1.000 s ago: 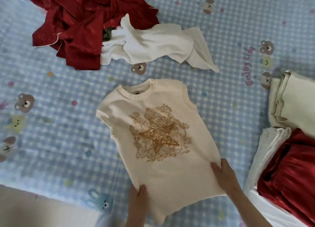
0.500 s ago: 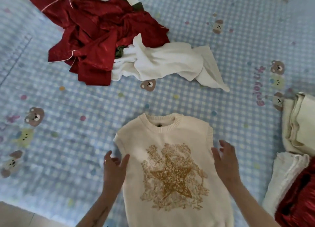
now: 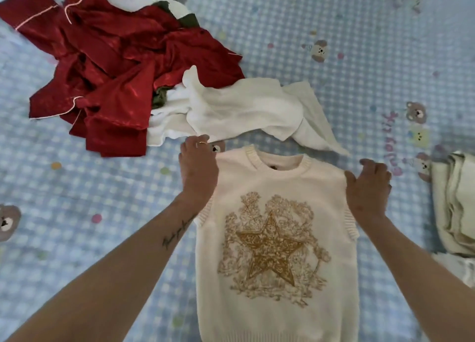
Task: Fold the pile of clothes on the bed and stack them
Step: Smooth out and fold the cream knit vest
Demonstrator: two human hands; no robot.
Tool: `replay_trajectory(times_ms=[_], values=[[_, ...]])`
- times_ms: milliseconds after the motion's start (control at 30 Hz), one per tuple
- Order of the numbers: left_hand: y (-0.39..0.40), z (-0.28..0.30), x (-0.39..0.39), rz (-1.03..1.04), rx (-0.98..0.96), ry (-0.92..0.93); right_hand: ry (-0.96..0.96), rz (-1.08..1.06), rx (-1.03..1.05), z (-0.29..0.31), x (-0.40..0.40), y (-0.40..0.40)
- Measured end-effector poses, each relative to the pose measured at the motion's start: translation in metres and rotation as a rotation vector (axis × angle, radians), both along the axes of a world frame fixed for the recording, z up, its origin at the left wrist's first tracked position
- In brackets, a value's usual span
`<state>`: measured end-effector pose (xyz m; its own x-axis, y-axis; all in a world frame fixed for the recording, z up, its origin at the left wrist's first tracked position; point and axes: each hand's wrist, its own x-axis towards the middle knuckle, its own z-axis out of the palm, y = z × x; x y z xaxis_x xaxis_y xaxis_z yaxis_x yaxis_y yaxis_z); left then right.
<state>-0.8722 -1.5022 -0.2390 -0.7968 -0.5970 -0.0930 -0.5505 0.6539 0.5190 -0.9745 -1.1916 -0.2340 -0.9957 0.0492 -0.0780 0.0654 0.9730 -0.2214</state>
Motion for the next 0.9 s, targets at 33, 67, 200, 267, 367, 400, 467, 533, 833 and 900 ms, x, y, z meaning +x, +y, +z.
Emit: replay_trajectory(times_ms=[33,67,200,267,367,400,467,533,833,900], values=[[0.019,-0.001,0.005,-0.106,-0.100,0.022,0.071,0.076,0.083,-0.003,0.016,-0.006],[0.043,-0.004,0.018,-0.237,-0.158,0.043,0.104,0.185,0.084,-0.008,0.041,-0.016],[0.097,-0.038,0.100,-0.607,-0.201,-0.089,-0.096,0.675,0.072,-0.047,0.143,-0.042],[0.070,-0.055,0.139,-0.624,-0.240,-0.196,-0.159,0.637,0.154,-0.058,0.140,-0.010],[0.022,-0.059,0.187,-0.513,-0.357,-0.312,-0.202,0.336,0.294,-0.050,0.121,0.065],[0.016,-0.055,0.201,-0.413,-0.328,-0.346,-0.245,0.234,0.299,-0.042,0.123,0.085],[0.034,-0.041,0.236,-0.191,-0.133,-0.353,-0.290,0.028,0.165,-0.023,0.153,0.107],[0.079,-0.025,0.269,0.077,0.234,-0.307,-0.355,-0.131,0.000,-0.008,0.212,0.109],[0.121,-0.001,0.322,0.472,0.626,-0.467,-0.578,-0.605,-0.339,0.009,0.317,0.106],[0.114,0.008,0.334,0.451,0.638,-0.525,-0.606,-0.600,-0.303,0.015,0.324,0.108]])
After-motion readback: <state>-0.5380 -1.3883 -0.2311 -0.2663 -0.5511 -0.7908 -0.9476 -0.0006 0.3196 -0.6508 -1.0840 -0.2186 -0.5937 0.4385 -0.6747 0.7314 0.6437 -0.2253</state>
